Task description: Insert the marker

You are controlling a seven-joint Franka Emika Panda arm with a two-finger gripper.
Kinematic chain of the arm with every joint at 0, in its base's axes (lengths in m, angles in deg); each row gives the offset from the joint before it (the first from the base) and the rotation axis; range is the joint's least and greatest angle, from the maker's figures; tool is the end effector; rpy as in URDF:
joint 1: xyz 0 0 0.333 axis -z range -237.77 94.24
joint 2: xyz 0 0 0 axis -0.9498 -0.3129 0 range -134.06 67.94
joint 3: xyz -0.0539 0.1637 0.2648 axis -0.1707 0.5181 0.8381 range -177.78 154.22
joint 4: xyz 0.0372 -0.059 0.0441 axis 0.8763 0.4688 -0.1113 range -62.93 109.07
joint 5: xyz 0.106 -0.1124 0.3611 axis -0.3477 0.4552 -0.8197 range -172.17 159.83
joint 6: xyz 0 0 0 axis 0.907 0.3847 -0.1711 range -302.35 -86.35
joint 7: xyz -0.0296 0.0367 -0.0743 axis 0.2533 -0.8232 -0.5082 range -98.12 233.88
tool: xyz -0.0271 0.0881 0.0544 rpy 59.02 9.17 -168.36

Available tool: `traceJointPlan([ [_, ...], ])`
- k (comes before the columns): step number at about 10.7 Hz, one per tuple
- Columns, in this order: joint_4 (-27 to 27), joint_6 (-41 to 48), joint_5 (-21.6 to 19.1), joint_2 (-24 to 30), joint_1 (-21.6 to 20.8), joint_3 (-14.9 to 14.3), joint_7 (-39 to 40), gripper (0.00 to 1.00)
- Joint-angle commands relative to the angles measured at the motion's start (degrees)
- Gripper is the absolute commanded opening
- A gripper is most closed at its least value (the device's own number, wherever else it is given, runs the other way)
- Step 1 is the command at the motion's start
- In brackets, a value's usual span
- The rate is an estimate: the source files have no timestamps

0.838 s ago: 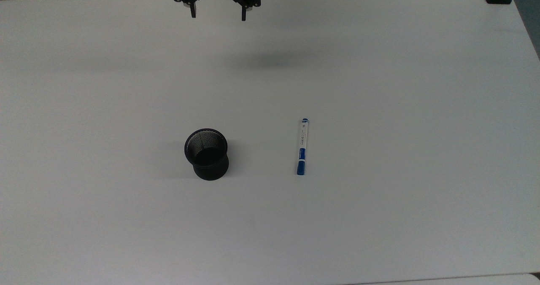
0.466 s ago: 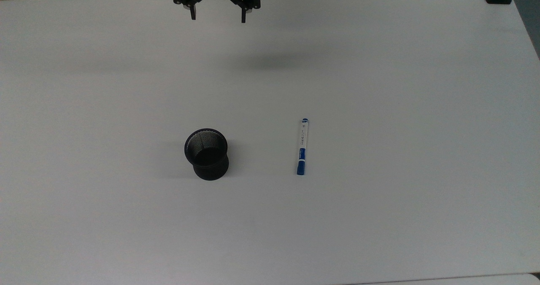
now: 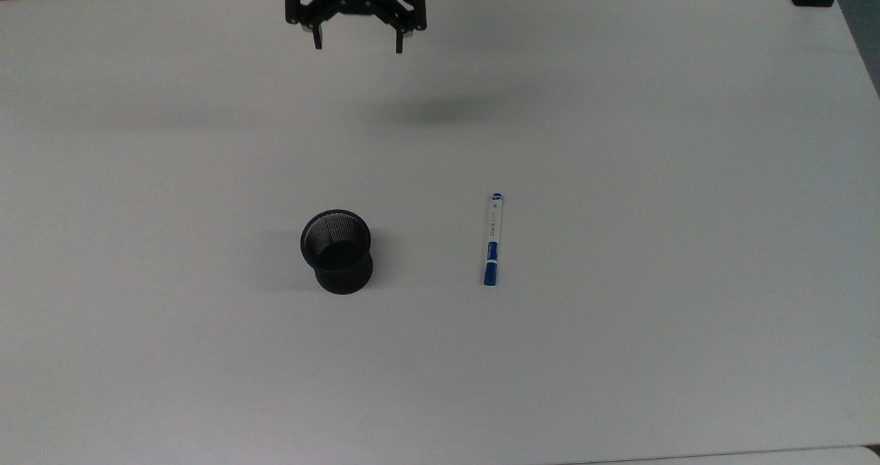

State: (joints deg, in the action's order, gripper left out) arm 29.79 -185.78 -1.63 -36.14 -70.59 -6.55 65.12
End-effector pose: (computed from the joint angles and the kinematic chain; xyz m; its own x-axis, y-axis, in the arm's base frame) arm 0.5764 0.0323 0.5513 0.9992 0.0343 -0.0206 0.0357 -0.9966 0.0742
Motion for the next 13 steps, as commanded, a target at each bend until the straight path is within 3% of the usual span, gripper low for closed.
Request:
traceJointPlan([
  [1,-2.1,-5.5,-1.4,-5.3,-1.3,0.0,0.2,1.0],
  [4,-2.4,-9.9,-1.5,-8.9,-2.9,0.2,-0.7,1.0],
  [9,-9.4,-17.1,-0.7,-20.0,-7.2,0.1,-14.8,1.0],
  [13,-9.5,-30.6,1.4,-26.3,-11.1,-0.4,-21.7,1.0],
])
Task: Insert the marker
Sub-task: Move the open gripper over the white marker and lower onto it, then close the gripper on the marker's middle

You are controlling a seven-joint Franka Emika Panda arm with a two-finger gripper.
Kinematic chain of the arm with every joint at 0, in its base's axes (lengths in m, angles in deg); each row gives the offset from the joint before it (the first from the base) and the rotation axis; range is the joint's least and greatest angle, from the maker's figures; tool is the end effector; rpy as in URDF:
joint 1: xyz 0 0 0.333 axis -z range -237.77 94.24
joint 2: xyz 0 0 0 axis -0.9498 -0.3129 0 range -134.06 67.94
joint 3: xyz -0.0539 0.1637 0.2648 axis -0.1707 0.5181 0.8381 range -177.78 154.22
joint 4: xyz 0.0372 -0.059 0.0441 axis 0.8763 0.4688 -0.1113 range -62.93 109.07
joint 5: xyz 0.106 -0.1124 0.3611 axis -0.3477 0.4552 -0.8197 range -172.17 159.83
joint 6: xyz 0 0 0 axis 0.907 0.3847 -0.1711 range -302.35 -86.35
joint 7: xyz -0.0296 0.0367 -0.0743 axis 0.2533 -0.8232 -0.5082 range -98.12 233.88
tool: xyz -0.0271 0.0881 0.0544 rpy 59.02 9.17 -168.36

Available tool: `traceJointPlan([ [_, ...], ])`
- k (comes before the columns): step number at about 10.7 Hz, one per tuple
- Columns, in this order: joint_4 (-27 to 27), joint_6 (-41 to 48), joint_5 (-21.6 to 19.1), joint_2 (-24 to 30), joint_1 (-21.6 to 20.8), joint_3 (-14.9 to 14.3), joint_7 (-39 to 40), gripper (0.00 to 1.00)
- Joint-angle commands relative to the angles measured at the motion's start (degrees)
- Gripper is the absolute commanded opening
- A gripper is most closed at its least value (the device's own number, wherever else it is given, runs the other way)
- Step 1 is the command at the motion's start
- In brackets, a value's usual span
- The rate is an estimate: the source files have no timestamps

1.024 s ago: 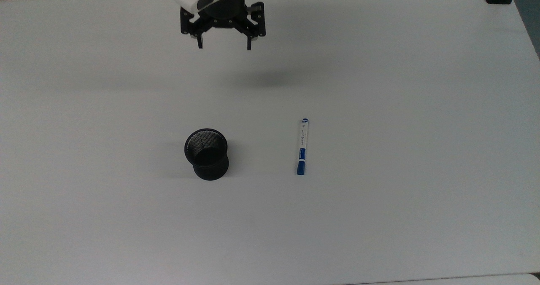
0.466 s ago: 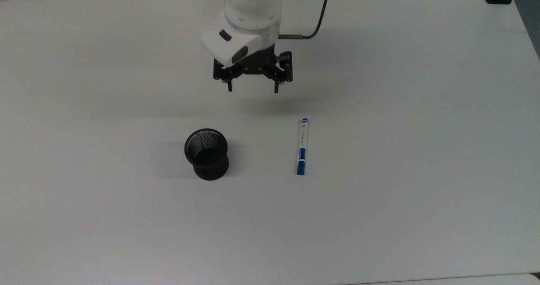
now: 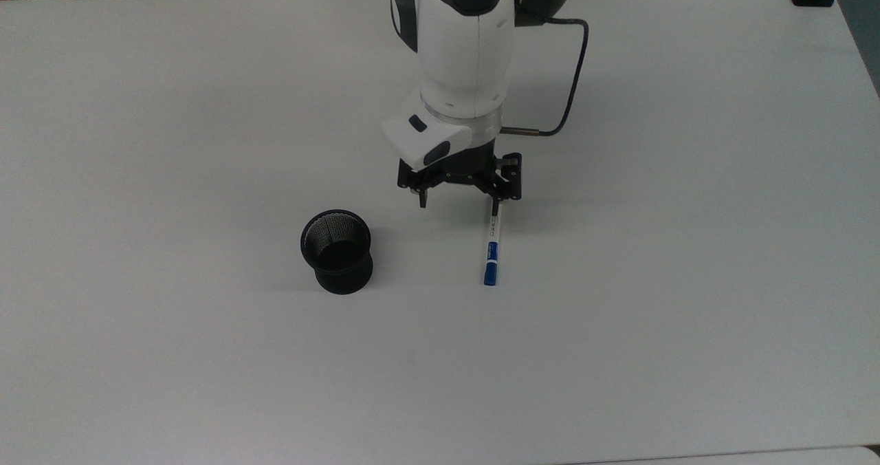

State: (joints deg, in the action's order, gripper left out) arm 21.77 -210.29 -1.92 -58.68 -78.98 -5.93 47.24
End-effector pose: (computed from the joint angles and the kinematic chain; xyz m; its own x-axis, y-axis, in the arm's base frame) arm 0.6827 0.1447 0.4079 0.9823 -0.1109 0.1507 -0.1073 -0.9937 -0.0315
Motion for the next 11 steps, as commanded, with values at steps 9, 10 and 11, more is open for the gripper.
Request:
traceJointPlan([
  [9,-1.5,-16.1,14.9,-12.0,-5.3,-1.0,-16.7,0.17],
  [10,-1.6,-16.2,14.9,-11.9,-5.2,-1.1,-16.7,0.1],
  [11,-1.9,-16.2,14.9,-11.6,-4.9,-1.2,-16.7,0.06],
])
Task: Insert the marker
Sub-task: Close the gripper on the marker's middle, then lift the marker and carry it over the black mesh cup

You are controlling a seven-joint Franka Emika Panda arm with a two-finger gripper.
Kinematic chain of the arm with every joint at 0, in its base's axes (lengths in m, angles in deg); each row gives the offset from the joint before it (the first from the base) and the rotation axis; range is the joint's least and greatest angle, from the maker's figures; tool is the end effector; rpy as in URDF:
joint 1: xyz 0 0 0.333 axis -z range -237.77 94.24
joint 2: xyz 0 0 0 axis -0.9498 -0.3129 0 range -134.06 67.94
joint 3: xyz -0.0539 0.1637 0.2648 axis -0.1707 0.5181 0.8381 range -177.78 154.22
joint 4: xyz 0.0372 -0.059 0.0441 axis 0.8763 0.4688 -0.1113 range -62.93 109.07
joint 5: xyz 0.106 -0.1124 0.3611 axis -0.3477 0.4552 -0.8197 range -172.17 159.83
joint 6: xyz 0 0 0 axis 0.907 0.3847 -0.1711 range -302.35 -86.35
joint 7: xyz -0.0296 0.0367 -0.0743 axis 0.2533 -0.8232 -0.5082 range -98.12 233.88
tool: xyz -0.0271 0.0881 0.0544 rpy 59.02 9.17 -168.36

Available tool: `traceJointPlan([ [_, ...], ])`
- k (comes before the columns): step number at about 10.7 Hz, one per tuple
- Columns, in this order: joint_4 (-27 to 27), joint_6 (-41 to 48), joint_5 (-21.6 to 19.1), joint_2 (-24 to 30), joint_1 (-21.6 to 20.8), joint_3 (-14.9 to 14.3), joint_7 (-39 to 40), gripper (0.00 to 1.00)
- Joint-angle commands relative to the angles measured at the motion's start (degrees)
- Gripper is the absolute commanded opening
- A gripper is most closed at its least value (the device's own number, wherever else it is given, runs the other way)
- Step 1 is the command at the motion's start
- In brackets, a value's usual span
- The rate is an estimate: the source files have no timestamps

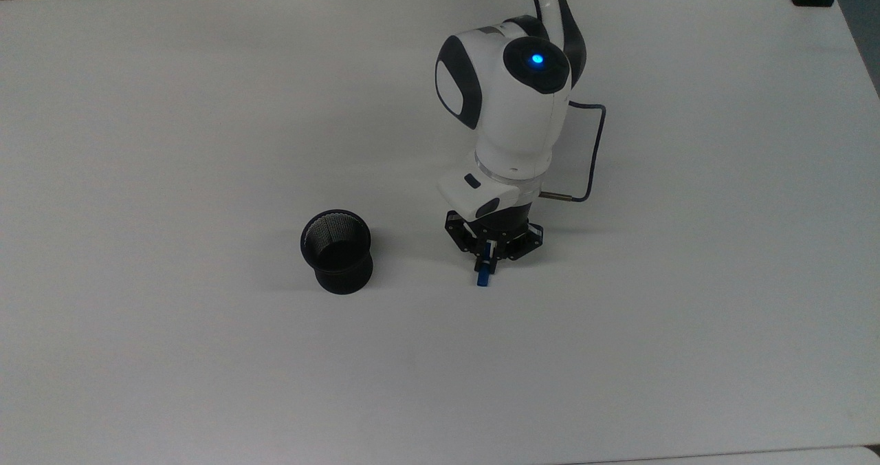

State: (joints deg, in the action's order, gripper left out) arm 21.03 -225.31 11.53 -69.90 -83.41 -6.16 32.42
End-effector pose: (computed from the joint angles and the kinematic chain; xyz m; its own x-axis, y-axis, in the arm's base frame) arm 0.6995 0.2024 0.3026 0.9496 -0.1272 0.2866 -0.1427 -0.9892 0.0337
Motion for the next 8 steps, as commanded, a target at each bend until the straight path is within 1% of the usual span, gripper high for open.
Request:
traceJointPlan([
  [1,-2.2,-1.2,1.7,-0.2,-0.3,-1.0,-1.9,0.06],
  [3,-2.4,-1.1,1.7,2.5,0.0,-2.6,-1.9,0.06],
  [4,-2.4,-1.0,1.9,4.8,0.3,-3.4,-1.8,0.06],
  [5,-1.8,-0.7,2.9,7.7,0.7,-4.5,-1.9,0.06],
  [7,-0.2,-0.5,3.1,12.4,2.9,-4.8,-1.9,0.06],
  [8,-0.2,-0.5,3.4,13.4,4.2,-4.9,-1.8,0.06],
])
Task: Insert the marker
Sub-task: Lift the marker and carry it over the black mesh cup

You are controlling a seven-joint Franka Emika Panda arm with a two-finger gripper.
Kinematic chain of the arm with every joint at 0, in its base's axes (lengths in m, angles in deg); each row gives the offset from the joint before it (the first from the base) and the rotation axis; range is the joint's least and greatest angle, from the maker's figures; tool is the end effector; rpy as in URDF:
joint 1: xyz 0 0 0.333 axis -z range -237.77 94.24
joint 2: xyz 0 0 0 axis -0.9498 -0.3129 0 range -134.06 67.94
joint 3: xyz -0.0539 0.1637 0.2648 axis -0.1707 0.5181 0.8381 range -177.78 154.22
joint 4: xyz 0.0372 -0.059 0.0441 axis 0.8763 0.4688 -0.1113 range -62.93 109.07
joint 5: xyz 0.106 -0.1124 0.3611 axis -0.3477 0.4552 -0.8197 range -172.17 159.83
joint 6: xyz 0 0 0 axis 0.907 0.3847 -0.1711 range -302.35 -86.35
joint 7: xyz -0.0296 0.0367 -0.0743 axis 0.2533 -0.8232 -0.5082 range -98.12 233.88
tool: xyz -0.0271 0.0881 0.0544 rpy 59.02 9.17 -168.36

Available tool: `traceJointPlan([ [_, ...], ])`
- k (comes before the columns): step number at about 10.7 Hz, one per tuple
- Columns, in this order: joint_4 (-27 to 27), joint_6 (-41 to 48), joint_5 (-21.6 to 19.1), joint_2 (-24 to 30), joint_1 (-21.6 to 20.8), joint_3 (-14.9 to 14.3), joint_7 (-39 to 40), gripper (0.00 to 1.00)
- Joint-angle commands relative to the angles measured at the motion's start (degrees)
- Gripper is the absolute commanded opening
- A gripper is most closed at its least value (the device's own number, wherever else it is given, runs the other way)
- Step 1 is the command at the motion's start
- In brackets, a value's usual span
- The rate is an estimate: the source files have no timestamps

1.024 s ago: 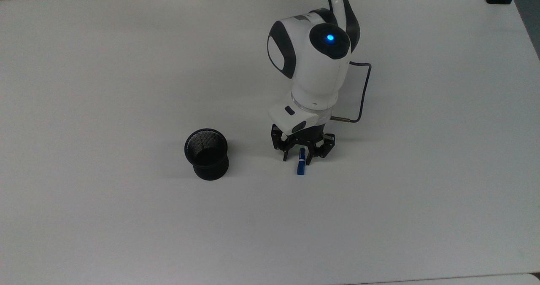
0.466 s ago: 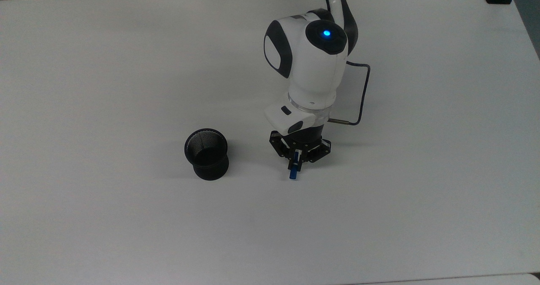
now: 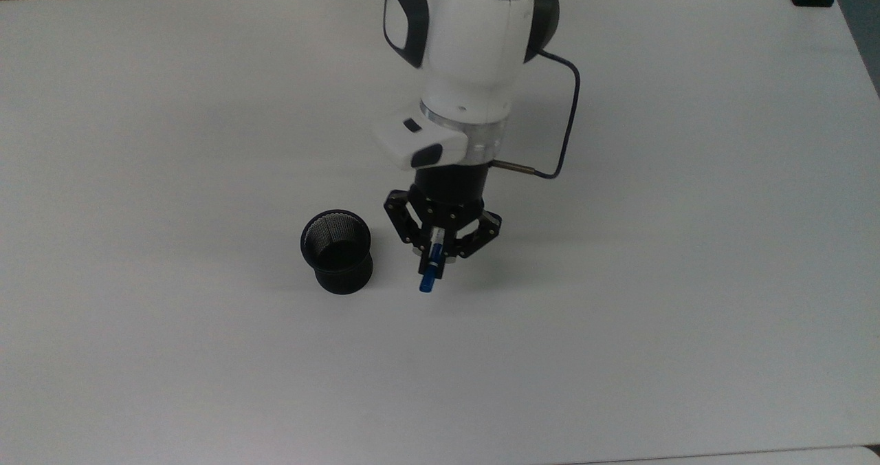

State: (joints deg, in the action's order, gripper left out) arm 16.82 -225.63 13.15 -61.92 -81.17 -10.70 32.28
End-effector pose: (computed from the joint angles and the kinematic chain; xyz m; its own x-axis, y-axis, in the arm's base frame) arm 0.7253 0.1296 0.4404 0.8443 -0.2047 0.4953 -0.2414 -0.9704 0.0105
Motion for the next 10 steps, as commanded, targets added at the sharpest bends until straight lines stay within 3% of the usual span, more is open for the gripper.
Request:
traceJointPlan([
  [1,4.2,-0.1,2.7,5.7,3.3,-0.8,-1.7,0.06],
  [4,6.3,-1.2,7.7,4.9,7.3,-1.0,-1.8,0.06],
  [6,6.8,-7.2,7.9,4.4,9.6,-1.0,-2.8,0.06],
  [10,6.5,-9.7,9.5,1.5,9.3,-1.4,-5.2,0.07],
])
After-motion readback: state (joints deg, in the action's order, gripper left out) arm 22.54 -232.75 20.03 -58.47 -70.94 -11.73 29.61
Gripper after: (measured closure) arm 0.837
